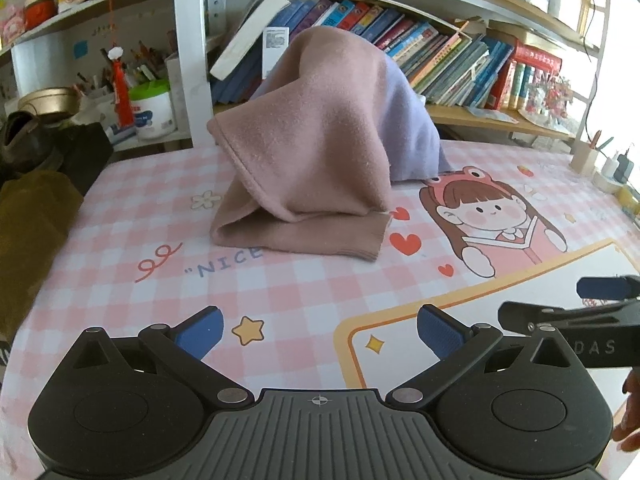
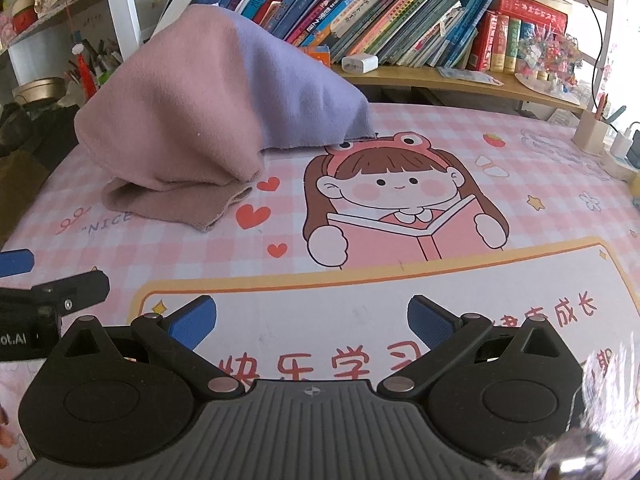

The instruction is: Fold clothes

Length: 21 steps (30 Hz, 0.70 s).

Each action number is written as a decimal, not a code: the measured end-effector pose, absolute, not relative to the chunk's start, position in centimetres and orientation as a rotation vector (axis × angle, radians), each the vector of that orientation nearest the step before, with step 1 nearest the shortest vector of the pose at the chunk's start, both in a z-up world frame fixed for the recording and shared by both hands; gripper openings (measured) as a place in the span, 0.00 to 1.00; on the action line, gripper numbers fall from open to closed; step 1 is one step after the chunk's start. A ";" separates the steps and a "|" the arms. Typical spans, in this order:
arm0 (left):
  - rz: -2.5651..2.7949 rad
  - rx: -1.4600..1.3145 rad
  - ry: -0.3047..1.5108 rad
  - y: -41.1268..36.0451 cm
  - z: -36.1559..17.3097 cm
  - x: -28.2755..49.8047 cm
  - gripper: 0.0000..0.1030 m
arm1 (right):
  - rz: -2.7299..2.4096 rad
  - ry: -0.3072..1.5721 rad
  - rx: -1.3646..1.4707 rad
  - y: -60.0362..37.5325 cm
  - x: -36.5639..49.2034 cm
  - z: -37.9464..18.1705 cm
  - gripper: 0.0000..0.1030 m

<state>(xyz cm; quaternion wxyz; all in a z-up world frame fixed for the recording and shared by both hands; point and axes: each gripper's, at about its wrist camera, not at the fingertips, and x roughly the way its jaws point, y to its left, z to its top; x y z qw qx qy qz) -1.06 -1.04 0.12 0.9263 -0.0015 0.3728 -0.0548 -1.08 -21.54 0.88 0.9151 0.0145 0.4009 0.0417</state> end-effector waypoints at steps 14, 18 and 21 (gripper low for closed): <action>-0.059 -0.045 0.781 -2.5 0.6 -0.6 1.00 | 0.181 0.824 0.048 -23.3 0.1 0.8 1.00; -0.020 -0.055 0.792 -3.8 0.8 -0.8 1.00 | 0.227 0.834 0.060 -24.8 0.6 0.8 1.00; 0.004 -0.061 0.796 -5.1 1.0 -0.9 1.00 | 0.259 0.841 0.058 -26.0 1.1 0.9 1.00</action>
